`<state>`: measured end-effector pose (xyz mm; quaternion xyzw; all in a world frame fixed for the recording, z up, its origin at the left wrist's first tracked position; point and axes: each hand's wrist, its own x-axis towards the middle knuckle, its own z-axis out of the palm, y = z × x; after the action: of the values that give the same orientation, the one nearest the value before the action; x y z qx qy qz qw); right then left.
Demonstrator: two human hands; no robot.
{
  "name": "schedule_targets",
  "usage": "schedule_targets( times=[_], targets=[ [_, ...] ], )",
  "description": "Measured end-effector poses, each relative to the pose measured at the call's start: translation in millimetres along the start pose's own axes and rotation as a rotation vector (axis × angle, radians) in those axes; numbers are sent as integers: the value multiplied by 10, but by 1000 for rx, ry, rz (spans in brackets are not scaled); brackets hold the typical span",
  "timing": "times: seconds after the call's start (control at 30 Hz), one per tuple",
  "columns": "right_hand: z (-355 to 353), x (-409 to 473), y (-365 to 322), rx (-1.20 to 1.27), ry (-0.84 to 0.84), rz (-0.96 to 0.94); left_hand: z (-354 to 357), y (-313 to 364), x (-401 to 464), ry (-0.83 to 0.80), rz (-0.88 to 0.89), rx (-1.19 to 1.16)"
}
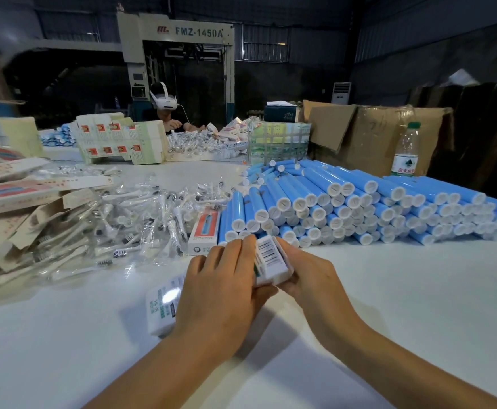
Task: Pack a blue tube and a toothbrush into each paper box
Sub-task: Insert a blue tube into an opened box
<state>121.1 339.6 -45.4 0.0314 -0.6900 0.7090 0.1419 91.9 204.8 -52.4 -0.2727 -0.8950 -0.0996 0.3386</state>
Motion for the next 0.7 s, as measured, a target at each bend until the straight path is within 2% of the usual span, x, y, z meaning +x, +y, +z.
schedule_targets(
  times=[0.1, 0.23, 0.4, 0.57, 0.7],
  targets=[
    [-42, 42, -37, 234, -18, 62, 27, -29, 5, 76, 1, -20],
    [-94, 70, -9, 290, -72, 74, 37, -56, 24, 105, 16, -48],
    [-104, 52, 10, 229, -80, -19, 57, -77, 19, 174, 57, -82],
    [-87, 20, -21, 133, -17, -75, 73, -75, 16, 219, 73, -82],
    [-71, 15, -29, 49, -13, -93, 84, -68, 13, 213, 75, -91]
  ],
)
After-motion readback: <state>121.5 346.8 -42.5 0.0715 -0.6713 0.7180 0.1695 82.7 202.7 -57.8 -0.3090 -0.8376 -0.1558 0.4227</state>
